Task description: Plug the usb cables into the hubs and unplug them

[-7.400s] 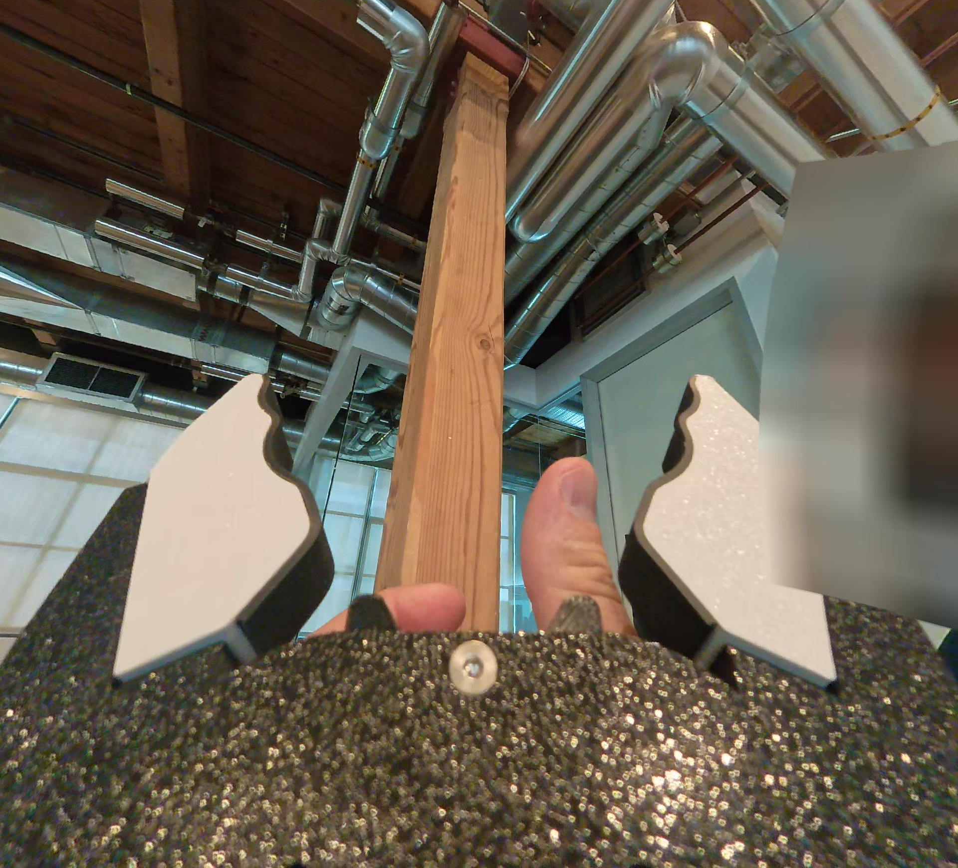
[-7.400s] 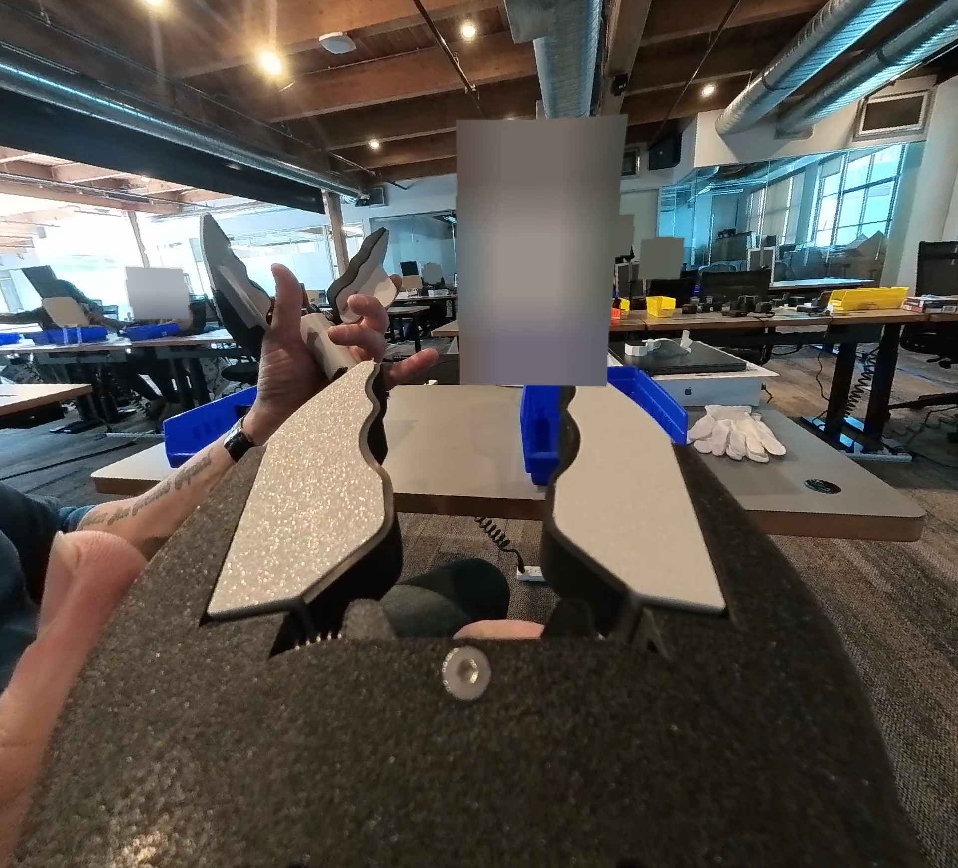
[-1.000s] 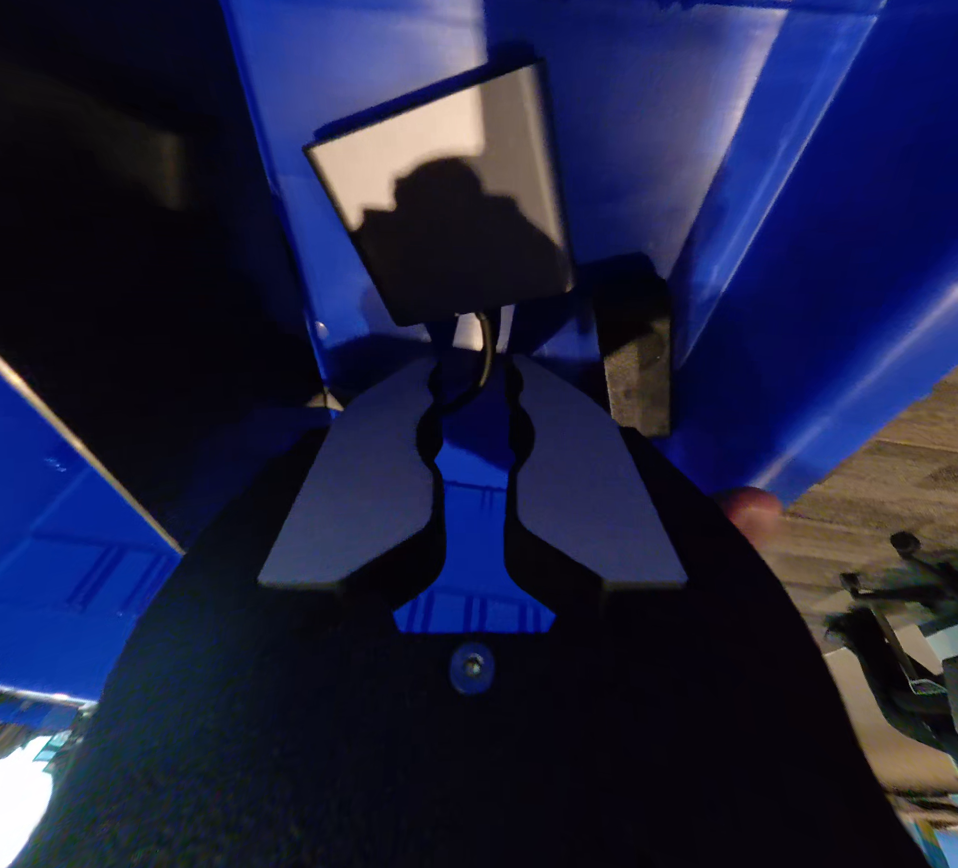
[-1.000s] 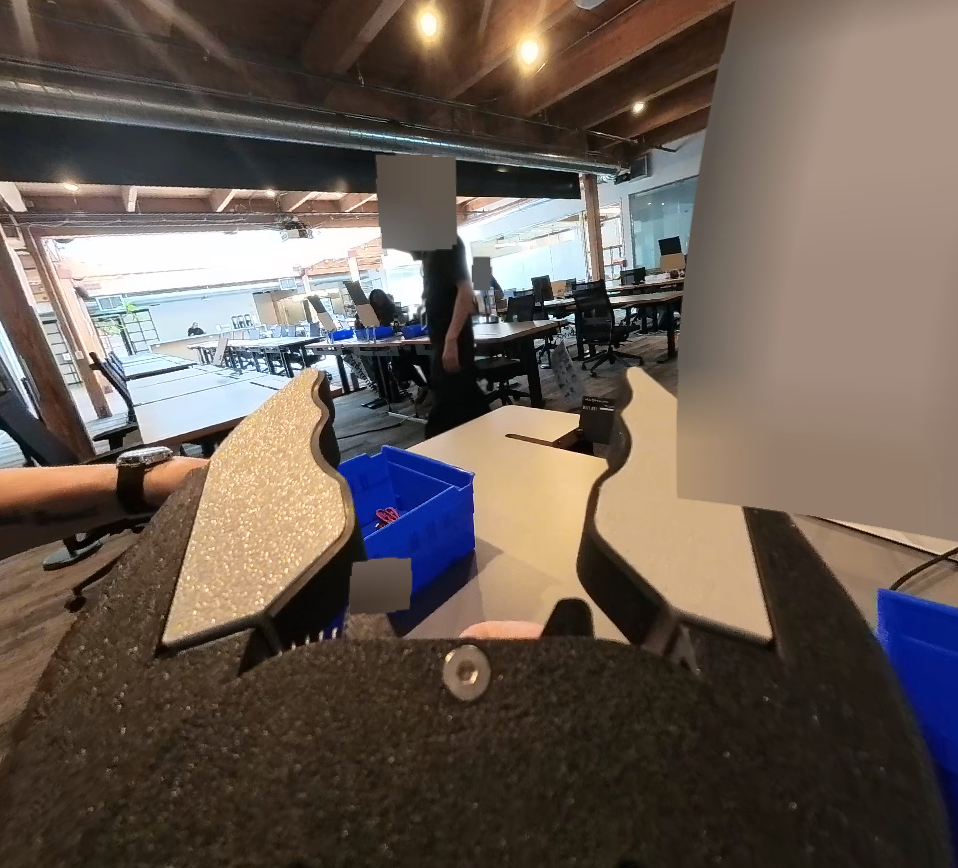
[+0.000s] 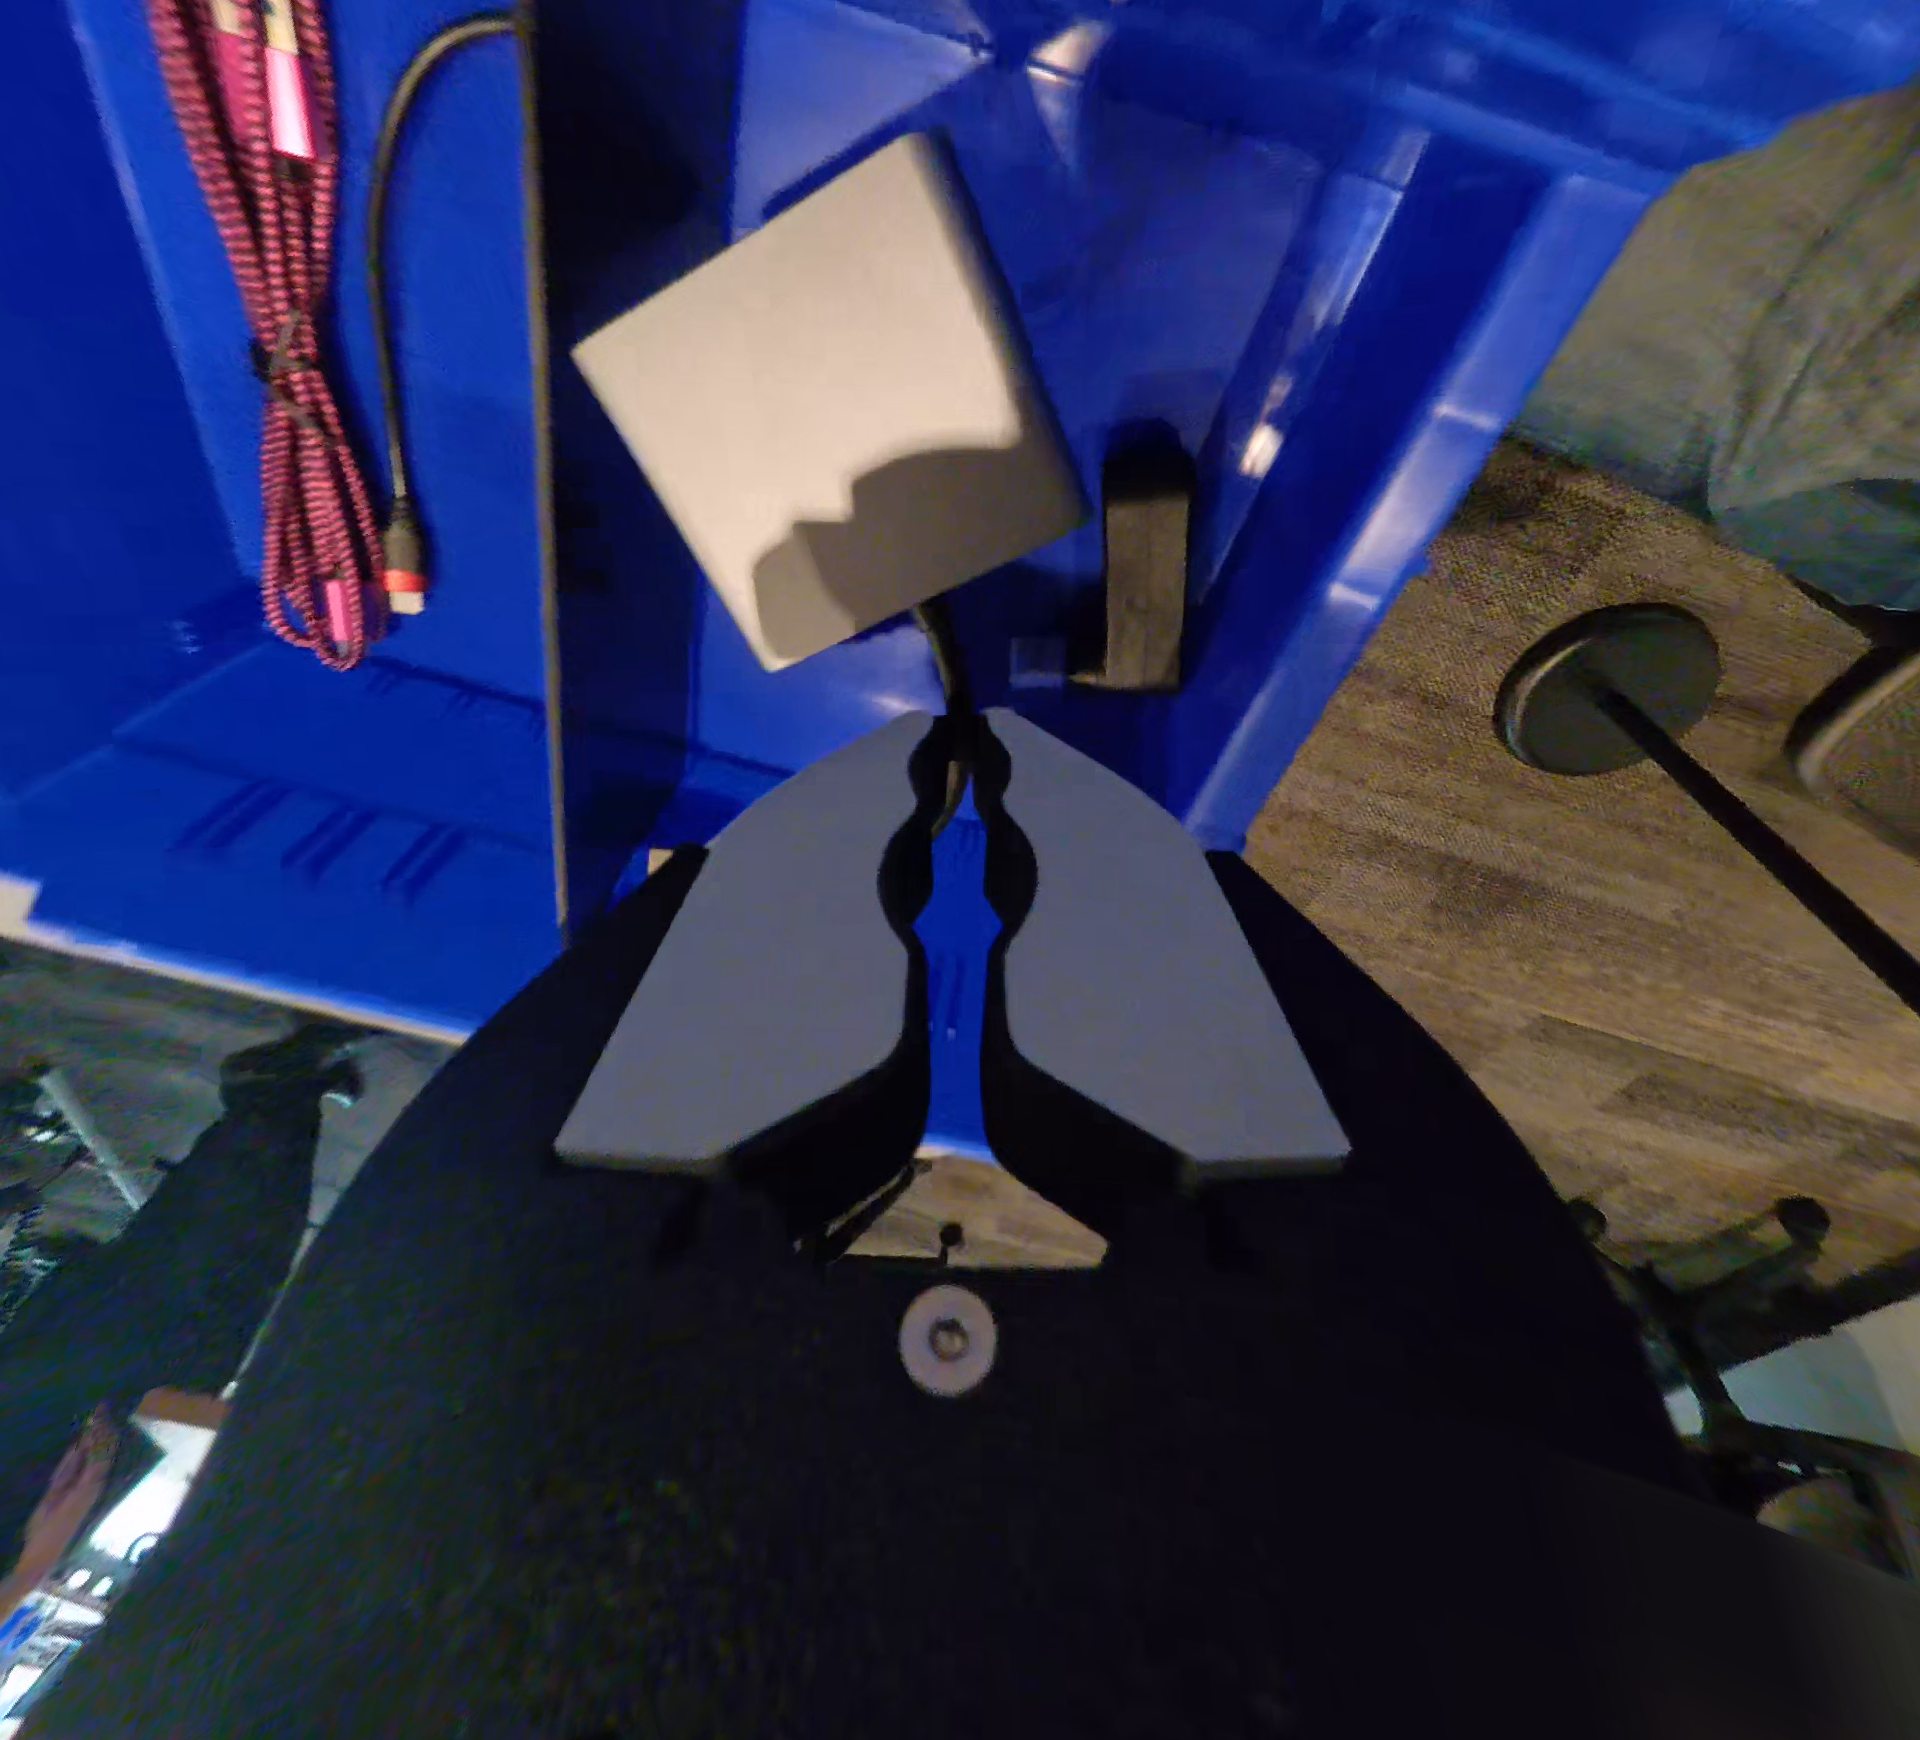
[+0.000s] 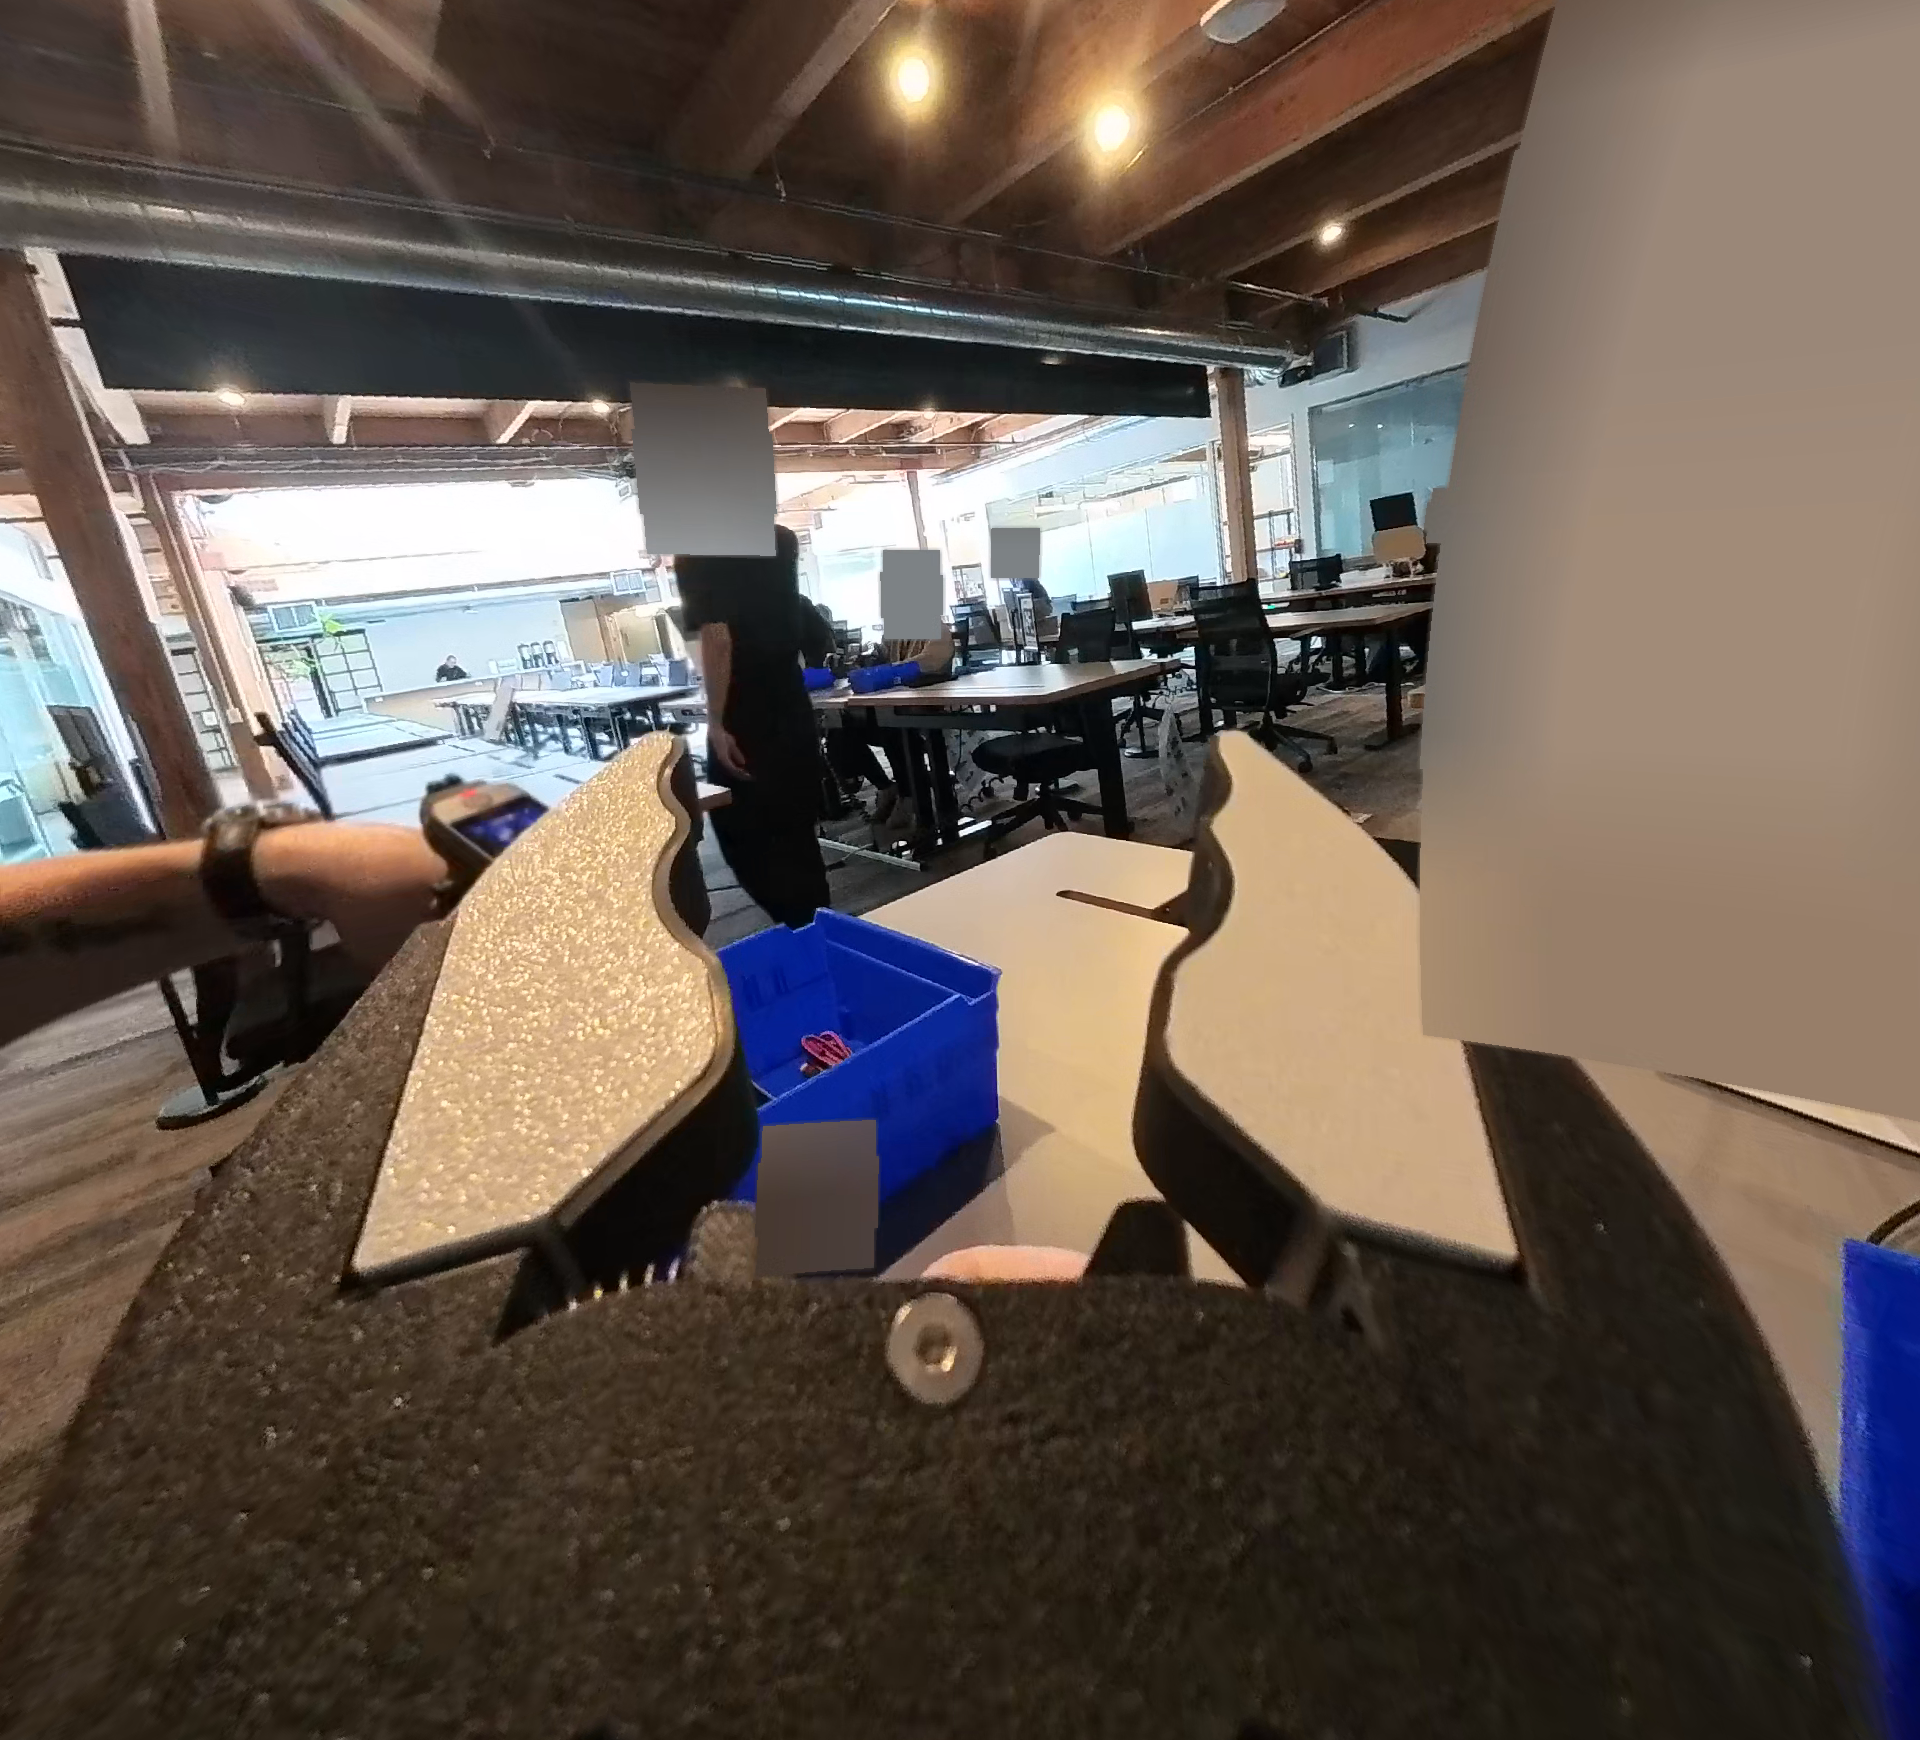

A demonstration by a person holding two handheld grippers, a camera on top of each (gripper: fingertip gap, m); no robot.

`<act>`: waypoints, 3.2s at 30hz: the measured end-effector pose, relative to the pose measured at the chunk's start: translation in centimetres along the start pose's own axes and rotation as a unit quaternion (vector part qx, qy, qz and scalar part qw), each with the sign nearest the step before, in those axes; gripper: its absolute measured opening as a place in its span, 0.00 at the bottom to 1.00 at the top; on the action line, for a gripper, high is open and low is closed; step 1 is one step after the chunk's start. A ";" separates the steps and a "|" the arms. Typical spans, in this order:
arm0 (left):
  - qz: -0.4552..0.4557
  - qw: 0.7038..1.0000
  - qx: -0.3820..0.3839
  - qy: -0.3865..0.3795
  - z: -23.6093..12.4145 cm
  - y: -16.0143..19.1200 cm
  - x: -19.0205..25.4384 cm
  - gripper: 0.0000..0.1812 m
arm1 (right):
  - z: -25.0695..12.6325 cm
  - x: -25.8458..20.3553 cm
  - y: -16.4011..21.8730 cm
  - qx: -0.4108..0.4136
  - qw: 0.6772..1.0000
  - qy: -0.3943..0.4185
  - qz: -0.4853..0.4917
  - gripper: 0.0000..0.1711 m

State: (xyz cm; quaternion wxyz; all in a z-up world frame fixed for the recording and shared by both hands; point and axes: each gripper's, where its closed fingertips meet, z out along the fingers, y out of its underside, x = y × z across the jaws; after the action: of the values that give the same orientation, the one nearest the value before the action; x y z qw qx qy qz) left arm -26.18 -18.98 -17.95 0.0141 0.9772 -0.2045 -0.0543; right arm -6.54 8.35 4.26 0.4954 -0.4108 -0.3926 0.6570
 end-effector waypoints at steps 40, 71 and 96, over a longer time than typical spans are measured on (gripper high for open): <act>0.138 0.981 0.132 0.031 -3.1 -21.7 0.8 0.02 | -7.7 4.2 12.6 -0.551 0.822 -0.065 -0.132 0.41; 0.147 0.988 0.031 0.041 6.0 -22.0 -0.3 0.02 | -6.5 5.4 11.4 -0.504 0.846 -0.082 -0.150 0.40; 0.121 0.987 0.099 0.033 2.3 -22.8 -0.5 0.28 | -6.4 4.3 11.1 -0.500 0.847 -0.092 -0.157 0.40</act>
State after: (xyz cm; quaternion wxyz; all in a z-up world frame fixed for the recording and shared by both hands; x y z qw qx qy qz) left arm -17.76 2.12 -21.35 -0.0693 0.9432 -0.3249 0.0004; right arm -4.97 11.00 -8.90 0.2812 -0.4736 -0.7710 0.3197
